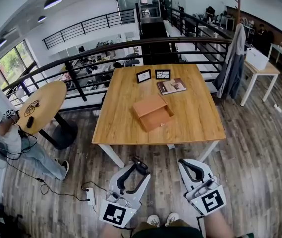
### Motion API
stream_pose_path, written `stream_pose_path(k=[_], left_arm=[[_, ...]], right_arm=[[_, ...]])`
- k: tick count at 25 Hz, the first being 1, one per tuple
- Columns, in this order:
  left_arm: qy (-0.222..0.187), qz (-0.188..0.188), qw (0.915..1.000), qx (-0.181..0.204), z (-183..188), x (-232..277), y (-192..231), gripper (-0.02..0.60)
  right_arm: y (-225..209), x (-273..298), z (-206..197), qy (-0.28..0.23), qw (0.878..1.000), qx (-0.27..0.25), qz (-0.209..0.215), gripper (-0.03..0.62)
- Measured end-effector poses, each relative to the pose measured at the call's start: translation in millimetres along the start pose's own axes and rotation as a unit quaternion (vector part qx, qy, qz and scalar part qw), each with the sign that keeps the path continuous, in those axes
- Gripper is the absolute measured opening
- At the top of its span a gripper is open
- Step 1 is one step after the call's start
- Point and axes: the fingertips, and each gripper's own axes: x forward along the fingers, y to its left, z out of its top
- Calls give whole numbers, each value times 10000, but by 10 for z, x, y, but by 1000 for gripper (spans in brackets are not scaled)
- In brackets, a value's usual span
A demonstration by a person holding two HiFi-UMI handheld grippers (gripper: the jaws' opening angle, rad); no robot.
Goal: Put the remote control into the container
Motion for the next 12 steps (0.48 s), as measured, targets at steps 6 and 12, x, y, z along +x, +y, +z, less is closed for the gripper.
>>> stream_pose_path(k=[6,12], left_arm=[[7,-10,10000,-28,16,75,-75,186],[27,-15,10000,-35,0,188,-180,186]], right_arm=[[-113,-63,5,-2,9999,97,-77,17],[-256,-144,-27,-13,9998,189,-113,17]])
